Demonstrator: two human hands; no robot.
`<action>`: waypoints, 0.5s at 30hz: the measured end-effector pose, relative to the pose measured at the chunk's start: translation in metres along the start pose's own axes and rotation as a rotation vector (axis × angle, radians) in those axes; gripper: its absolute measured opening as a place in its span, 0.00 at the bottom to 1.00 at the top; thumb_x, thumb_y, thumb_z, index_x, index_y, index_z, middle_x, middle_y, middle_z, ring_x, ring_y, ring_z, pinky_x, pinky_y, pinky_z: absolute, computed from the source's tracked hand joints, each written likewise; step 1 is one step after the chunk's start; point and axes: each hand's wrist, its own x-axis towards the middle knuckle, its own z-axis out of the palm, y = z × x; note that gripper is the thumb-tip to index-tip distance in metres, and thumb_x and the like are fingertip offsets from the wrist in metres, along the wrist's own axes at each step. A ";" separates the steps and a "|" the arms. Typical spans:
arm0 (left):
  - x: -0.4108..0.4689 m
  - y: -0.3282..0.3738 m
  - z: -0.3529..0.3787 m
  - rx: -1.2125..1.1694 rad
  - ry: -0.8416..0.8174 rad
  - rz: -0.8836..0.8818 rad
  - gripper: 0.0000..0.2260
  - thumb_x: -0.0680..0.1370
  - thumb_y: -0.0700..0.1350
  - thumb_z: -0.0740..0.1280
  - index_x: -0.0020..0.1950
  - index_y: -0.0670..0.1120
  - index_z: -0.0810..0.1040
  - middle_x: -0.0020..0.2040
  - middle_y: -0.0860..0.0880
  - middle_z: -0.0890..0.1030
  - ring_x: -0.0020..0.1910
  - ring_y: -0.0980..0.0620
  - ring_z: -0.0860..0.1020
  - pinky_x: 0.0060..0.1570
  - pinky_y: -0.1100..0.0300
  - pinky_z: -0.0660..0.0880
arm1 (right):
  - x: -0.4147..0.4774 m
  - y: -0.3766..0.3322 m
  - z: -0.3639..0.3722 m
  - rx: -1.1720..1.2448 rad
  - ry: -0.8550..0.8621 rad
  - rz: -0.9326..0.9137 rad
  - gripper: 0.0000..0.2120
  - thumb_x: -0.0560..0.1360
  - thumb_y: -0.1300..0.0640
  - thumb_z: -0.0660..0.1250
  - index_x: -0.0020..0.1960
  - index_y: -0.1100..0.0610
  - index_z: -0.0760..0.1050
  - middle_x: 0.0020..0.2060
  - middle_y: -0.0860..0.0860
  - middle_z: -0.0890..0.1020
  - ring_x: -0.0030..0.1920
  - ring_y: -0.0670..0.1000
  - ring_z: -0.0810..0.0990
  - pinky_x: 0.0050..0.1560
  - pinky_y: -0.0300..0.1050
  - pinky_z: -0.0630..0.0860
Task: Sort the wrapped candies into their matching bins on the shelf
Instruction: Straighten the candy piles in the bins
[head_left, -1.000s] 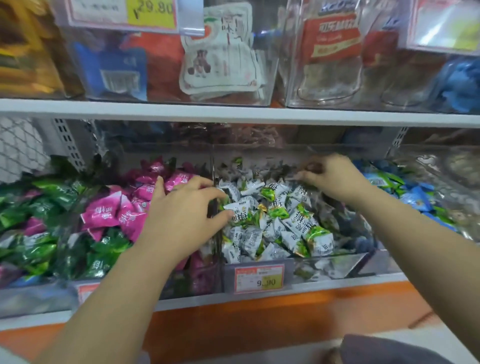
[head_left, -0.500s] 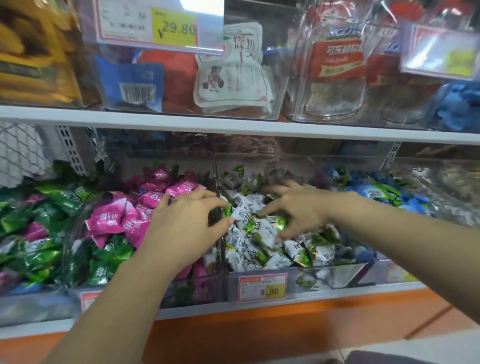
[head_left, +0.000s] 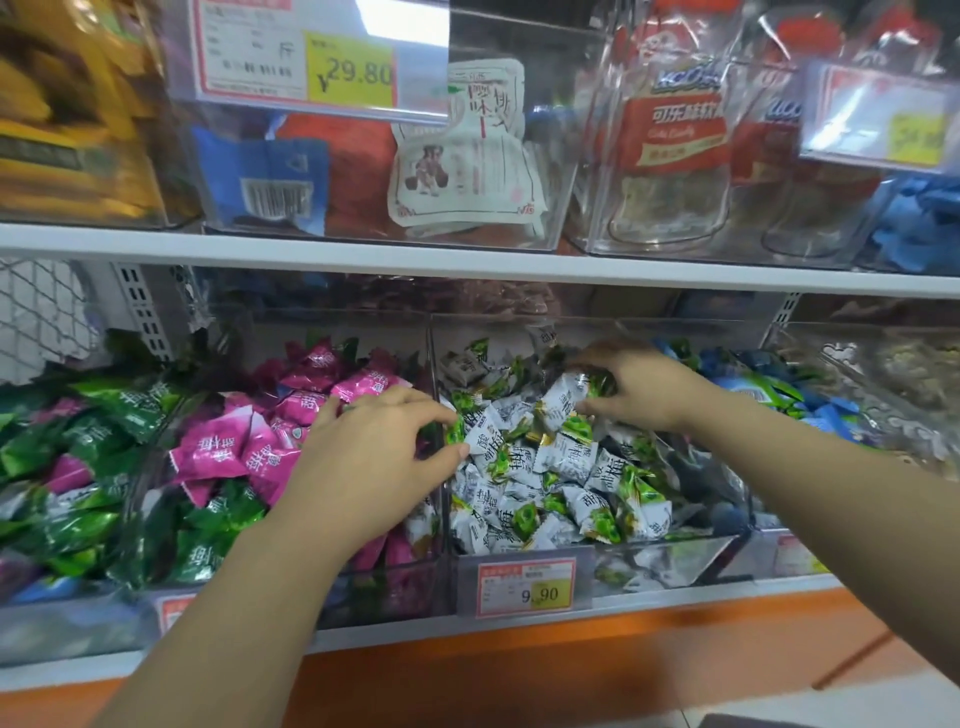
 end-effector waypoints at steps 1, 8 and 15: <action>0.000 0.000 0.000 -0.003 0.001 -0.001 0.21 0.75 0.66 0.57 0.65 0.62 0.72 0.68 0.62 0.69 0.67 0.57 0.68 0.72 0.44 0.56 | -0.001 -0.002 -0.003 -0.005 0.045 0.032 0.27 0.75 0.45 0.65 0.72 0.45 0.63 0.59 0.55 0.78 0.52 0.55 0.79 0.54 0.50 0.77; 0.002 0.001 -0.001 -0.020 0.004 -0.018 0.18 0.75 0.64 0.59 0.64 0.62 0.73 0.68 0.61 0.70 0.66 0.56 0.68 0.72 0.44 0.56 | -0.021 -0.069 -0.015 0.152 0.051 -0.317 0.25 0.74 0.49 0.68 0.70 0.47 0.67 0.63 0.50 0.75 0.60 0.48 0.73 0.64 0.45 0.69; -0.001 0.001 -0.002 -0.033 0.004 -0.008 0.19 0.75 0.65 0.58 0.64 0.63 0.72 0.67 0.62 0.70 0.67 0.56 0.67 0.71 0.45 0.56 | 0.005 -0.082 0.014 -0.014 -0.086 -0.460 0.19 0.72 0.52 0.70 0.61 0.48 0.70 0.70 0.52 0.64 0.67 0.56 0.66 0.64 0.55 0.68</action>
